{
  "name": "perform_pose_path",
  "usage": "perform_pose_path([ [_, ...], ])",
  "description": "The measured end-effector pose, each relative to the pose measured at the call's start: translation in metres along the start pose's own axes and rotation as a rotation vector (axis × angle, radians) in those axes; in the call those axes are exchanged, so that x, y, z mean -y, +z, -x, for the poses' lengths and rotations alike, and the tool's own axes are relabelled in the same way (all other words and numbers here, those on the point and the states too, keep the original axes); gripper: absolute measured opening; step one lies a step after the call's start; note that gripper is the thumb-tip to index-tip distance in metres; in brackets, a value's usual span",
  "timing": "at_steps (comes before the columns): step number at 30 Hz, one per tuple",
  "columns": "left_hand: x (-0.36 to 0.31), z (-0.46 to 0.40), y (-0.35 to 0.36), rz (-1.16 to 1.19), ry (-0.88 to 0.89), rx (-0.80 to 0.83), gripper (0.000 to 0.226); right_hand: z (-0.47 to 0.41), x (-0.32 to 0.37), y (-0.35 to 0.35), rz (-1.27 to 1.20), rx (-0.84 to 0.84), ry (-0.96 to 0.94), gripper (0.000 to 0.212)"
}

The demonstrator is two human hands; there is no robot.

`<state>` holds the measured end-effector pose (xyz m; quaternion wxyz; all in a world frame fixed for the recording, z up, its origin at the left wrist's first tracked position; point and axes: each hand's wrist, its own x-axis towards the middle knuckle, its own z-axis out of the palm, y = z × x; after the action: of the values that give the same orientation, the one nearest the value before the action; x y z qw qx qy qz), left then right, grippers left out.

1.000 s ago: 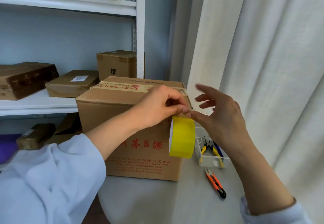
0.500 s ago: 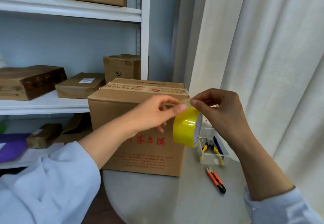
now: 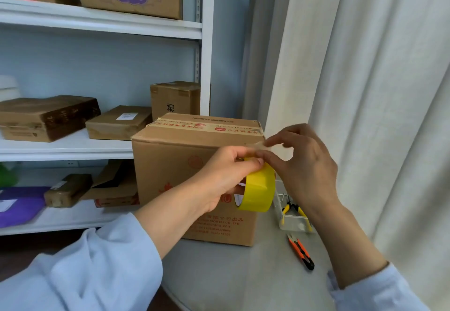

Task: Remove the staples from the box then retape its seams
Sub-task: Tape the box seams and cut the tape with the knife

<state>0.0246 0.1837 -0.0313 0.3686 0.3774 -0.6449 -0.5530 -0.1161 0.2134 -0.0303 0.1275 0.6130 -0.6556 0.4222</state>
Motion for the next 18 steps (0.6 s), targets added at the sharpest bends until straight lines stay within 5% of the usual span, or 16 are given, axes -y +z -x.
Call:
perform_pose_path([
  [3, 0.002, 0.002, -0.002, -0.06, -0.008, 0.01, 0.013, -0.007, -0.003, -0.005, -0.078, 0.049, -0.017, 0.076],
  [9, 0.003, 0.004, -0.002, -0.082, 0.002, 0.015, 0.016, -0.016, 0.002, -0.009, -0.211, 0.19, -0.122, 0.003],
  [18, 0.0, 0.0, -0.006, -0.025, -0.046, -0.036, 0.015, -0.021, 0.006, -0.006, -0.098, 0.173, -0.261, 0.006],
])
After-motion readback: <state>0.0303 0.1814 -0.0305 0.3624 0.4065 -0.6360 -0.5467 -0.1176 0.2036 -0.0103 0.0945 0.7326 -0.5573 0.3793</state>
